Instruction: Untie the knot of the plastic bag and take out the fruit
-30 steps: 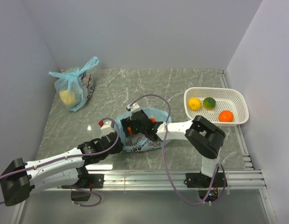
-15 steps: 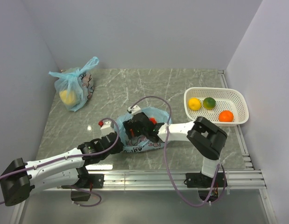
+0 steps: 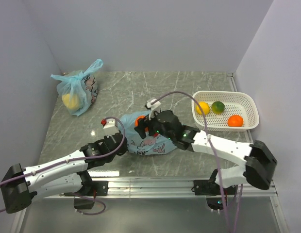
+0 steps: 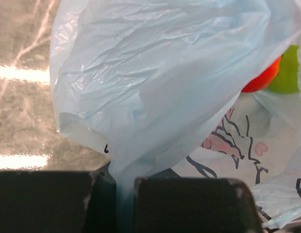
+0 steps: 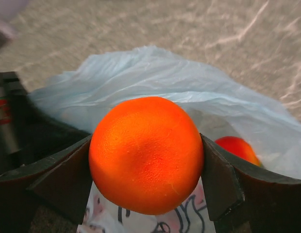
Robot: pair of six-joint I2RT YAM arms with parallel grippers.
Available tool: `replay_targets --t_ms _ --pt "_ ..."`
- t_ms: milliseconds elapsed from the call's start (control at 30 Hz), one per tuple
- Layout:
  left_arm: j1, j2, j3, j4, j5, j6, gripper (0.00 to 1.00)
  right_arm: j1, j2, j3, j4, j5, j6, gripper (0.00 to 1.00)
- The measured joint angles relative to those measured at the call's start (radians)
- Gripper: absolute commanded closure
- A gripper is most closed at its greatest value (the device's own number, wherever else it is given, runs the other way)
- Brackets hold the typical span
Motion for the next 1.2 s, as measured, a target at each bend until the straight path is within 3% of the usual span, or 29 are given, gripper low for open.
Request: replay_targets --t_ms 133,300,500,600,633,700,733,833,1200 --pt "0.0 0.004 0.006 -0.015 -0.025 0.018 1.0 -0.066 -0.142 -0.007 -0.017 -0.034 -0.027 0.91" --pt "0.0 0.004 0.006 -0.026 -0.035 0.022 0.99 -0.28 -0.256 -0.008 -0.018 0.026 -0.022 0.91" --pt "0.0 -0.023 0.006 -0.04 -0.047 0.026 0.99 -0.661 -0.205 -0.023 -0.054 0.2 0.114 0.88" --pt "0.0 -0.043 0.006 -0.045 -0.057 0.035 0.99 -0.793 -0.13 -0.043 -0.084 0.241 0.19 0.85" --pt "0.0 -0.048 0.007 -0.049 -0.06 0.039 0.99 -0.824 -0.106 -0.049 -0.093 0.25 0.212 0.78" --pt "0.0 -0.052 0.011 -0.061 -0.065 0.042 1.0 -0.875 -0.062 -0.054 -0.123 0.265 0.255 0.53" --pt "0.0 -0.056 0.012 -0.065 -0.068 0.044 0.99 -0.893 -0.043 -0.054 -0.132 0.272 0.271 0.26" --pt "0.0 -0.074 0.012 -0.078 -0.079 0.044 0.99 -0.93 -0.005 -0.054 -0.158 0.287 0.312 0.01" --pt "0.0 -0.091 0.064 -0.134 -0.121 0.065 0.99 -0.944 -0.035 -0.06 -0.2 0.233 0.344 0.01"
